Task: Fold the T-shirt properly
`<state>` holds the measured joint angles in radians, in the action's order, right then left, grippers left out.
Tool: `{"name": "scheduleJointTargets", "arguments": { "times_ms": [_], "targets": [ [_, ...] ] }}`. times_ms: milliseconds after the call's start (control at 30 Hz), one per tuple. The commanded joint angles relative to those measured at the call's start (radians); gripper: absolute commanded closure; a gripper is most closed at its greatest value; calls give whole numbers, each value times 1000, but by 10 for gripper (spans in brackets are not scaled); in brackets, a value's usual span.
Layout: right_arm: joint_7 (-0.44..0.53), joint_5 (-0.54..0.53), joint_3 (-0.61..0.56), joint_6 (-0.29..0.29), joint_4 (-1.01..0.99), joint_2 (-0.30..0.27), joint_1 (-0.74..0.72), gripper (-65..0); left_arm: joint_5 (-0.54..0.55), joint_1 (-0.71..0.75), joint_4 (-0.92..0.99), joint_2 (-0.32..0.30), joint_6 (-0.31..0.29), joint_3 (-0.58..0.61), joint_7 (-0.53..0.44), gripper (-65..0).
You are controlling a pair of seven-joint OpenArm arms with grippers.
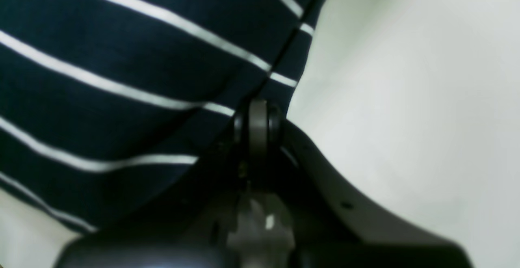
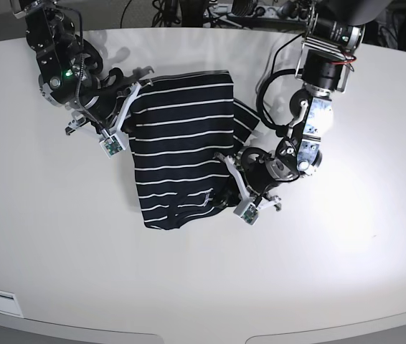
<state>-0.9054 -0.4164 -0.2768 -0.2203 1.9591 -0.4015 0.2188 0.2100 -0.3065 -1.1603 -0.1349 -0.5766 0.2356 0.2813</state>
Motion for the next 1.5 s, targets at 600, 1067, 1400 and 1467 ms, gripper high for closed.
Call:
{"name": "scheduleJointTargets", "arguments": {
  "times_ms": [600,1067,1400,1467],
  "targets": [
    [129,369,53,251,177,36,36,0,197,-111,-79,-93,-60,0,190,0],
    [347,-298,479,-251,331,35,39,0,1010,190,-527,-301,-122,-280,540,0],
    [125,-777,712,-478,331,36,172,0,1274,531,-748,-303,-122,-616,687,0],
    [95,-846,761,-478,331,36,219,0,1274,608,-793,-303,-122,-661,696,0]
  ]
}}
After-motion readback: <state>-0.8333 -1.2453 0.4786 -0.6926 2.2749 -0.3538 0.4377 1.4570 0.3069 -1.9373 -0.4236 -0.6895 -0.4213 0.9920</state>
